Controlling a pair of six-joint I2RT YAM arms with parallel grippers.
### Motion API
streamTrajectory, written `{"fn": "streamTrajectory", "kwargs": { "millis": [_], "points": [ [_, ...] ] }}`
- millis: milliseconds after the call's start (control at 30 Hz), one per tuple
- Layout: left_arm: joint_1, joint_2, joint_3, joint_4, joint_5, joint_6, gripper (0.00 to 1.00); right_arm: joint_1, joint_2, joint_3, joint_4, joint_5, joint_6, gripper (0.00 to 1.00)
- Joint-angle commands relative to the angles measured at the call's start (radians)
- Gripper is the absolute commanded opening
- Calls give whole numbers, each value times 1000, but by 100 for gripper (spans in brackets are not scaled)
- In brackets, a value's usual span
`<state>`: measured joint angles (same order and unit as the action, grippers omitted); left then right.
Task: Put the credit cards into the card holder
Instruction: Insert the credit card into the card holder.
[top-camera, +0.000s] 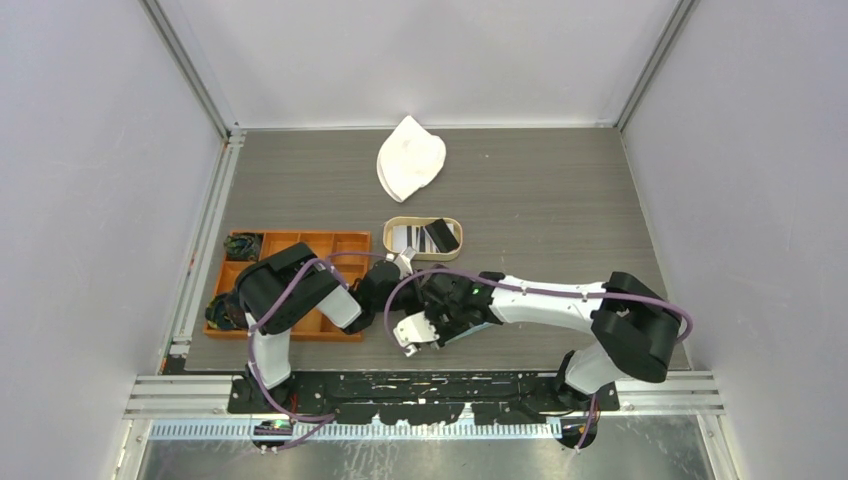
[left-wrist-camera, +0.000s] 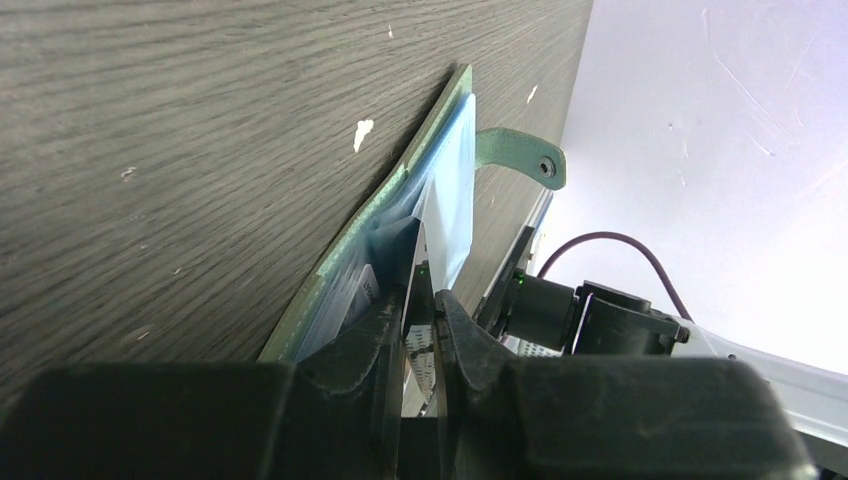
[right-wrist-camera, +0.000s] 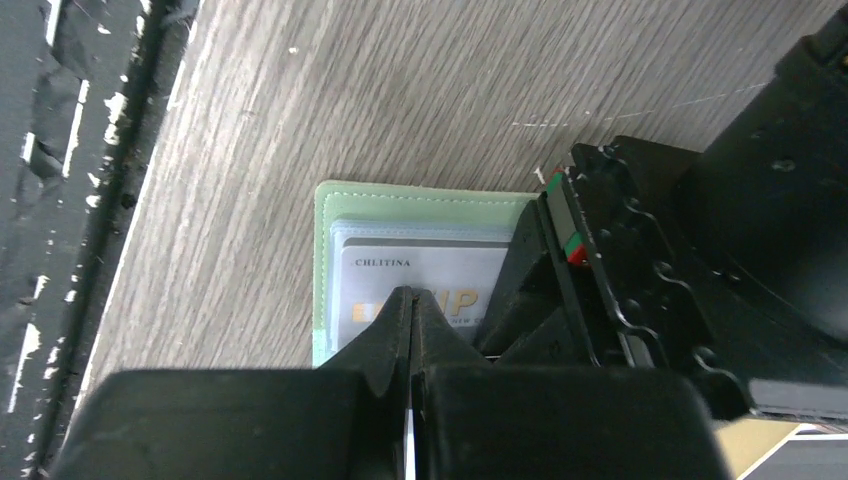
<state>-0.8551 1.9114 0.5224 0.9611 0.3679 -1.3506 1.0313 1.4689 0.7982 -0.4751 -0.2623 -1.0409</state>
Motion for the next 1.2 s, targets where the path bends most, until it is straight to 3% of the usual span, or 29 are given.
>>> {"fn": "streamTrajectory", "kwargs": {
  "millis": [0, 233, 633, 800, 967, 1167],
  "points": [
    [2, 29, 2, -48, 7, 39, 18, 13, 13, -6, 26, 125, -48, 1],
    [1, 30, 8, -51, 15, 40, 21, 10, 15, 4, -78, 226, -131, 1],
    [4, 3, 25, -101, 17, 68, 24, -93, -31, 16, -165, 199, -167, 1],
    [6, -61, 34, -183, 11, 110, 27, -155, -96, 60, -270, -18, -145, 4],
    [5, -223, 35, -325, -28, 201, 28, -268, -194, 102, -333, -207, -98, 10],
    [5, -447, 57, -554, -63, 398, 28, -473, -295, 131, -327, -478, 88, 22]
  ]
}}
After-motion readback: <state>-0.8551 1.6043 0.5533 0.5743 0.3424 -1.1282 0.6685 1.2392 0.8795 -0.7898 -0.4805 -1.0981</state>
